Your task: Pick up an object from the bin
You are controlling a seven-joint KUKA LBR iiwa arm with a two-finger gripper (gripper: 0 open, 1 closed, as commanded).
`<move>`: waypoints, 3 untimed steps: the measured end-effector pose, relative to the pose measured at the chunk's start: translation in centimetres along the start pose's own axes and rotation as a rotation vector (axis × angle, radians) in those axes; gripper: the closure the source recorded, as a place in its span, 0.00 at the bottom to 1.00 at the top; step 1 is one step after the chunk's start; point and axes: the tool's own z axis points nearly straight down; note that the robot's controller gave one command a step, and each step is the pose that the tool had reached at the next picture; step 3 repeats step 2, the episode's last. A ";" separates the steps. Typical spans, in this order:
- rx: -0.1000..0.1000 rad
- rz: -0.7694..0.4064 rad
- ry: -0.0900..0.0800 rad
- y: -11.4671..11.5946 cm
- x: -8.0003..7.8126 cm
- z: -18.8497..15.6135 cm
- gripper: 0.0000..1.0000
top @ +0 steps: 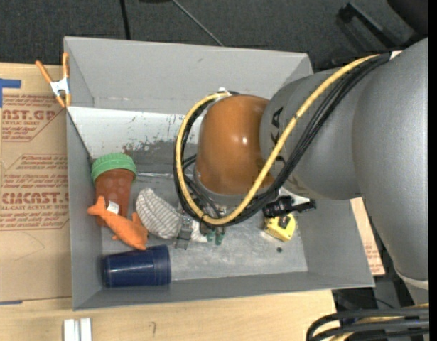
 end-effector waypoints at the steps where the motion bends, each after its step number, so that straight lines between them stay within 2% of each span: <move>1: 0.000 0.000 0.000 0.0 0.0 -1.0 1.00; 3: 0.000 -0.001 0.000 0.0 0.0 -1.7 1.00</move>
Offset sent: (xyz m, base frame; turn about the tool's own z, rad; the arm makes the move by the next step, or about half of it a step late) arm -0.0001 -0.0001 0.0153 0.0000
